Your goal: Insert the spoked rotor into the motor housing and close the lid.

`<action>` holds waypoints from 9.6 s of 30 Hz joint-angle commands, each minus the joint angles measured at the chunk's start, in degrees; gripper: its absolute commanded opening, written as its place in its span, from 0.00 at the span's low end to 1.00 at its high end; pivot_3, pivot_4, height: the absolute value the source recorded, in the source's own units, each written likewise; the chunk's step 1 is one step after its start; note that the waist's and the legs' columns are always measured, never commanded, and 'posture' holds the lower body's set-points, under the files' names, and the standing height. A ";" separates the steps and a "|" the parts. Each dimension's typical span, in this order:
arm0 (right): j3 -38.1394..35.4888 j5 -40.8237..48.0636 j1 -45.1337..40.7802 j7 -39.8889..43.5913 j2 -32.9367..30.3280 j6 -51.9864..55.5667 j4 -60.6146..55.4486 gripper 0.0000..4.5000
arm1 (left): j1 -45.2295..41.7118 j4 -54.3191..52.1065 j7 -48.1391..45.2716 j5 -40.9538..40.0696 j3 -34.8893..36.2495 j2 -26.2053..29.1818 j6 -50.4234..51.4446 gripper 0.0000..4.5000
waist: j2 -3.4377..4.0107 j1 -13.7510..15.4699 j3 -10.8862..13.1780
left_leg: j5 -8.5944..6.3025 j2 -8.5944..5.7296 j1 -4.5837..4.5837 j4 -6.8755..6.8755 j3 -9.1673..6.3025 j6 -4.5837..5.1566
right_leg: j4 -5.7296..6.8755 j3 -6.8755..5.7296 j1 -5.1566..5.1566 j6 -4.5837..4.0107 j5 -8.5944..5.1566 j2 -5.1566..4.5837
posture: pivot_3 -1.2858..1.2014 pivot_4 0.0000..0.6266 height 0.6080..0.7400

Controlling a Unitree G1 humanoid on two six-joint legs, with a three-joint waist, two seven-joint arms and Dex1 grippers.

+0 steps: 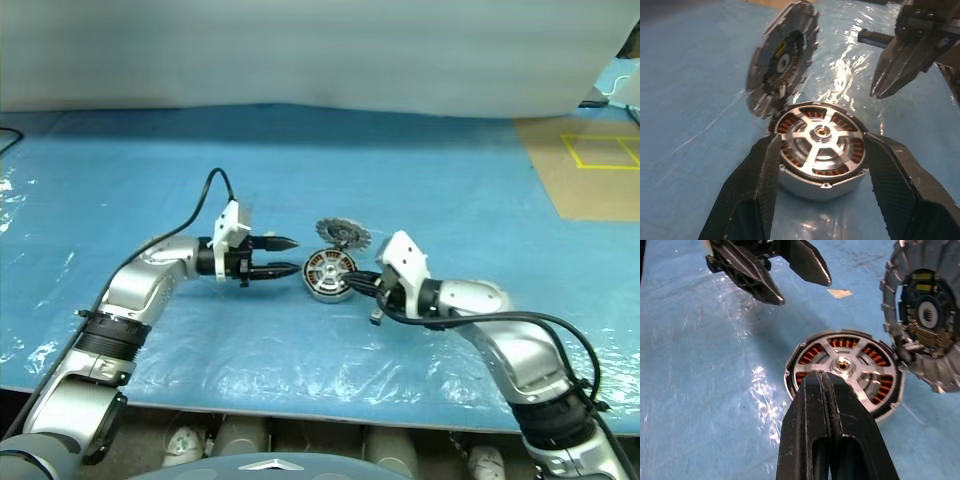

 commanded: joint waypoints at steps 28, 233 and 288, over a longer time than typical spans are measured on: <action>4.46 -10.90 -10.17 3.34 10.13 -13.67 20.13 0.00 | -3.73 6.96 5.69 4.06 2.06 -2.23 -8.07 0.61 | -0.06 -0.96 -0.01 | 0.00 0.01 0.03 0.14 -0.02 0.00 | 0.19 -0.04 0.08 -0.02 0.00 -0.01 | 0.52 0.24 1.00; 13.69 -21.54 -10.73 6.69 4.66 -2.40 26.59 0.65 | 1.58 6.20 -3.01 5.68 1.48 1.35 -15.04 0.61 | -0.13 -0.56 -0.69 | -0.16 0.01 1.34 -1.02 0.13 -0.21 | -0.29 -0.10 1.04 -0.16 -0.55 -0.01 | 0.52 0.24 1.00; -8.46 0.19 -9.37 0.87 13.27 -3.03 14.61 1.00 | -5.70 22.65 5.90 17.09 -6.06 -9.73 -26.87 0.00 | -0.08 -1.07 -0.64 | -0.14 -0.01 0.36 -1.07 0.04 -0.22 | -0.38 -0.18 0.22 0.12 -0.39 0.03 | 0.52 0.24 1.00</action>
